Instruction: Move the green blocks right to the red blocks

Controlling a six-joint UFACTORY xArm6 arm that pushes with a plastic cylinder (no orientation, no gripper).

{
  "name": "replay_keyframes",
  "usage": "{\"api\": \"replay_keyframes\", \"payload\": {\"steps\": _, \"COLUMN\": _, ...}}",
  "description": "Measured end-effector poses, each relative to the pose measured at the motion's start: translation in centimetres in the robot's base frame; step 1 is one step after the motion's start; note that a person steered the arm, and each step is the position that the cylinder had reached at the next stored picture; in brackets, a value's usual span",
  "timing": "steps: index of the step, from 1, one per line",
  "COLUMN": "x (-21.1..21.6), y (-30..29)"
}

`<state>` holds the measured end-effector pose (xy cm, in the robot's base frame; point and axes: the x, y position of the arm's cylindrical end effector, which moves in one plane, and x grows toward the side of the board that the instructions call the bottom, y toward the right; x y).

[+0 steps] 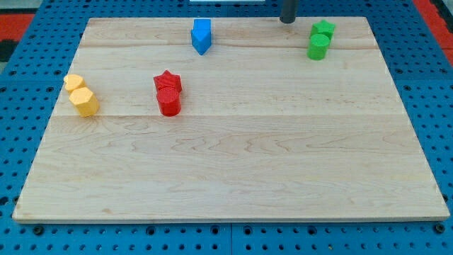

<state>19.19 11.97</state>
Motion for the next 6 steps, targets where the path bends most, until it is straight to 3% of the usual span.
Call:
{"api": "replay_keyframes", "payload": {"steps": 3, "x": 0.1, "y": 7.8}}
{"api": "replay_keyframes", "payload": {"steps": 6, "x": 1.0, "y": 8.2}}
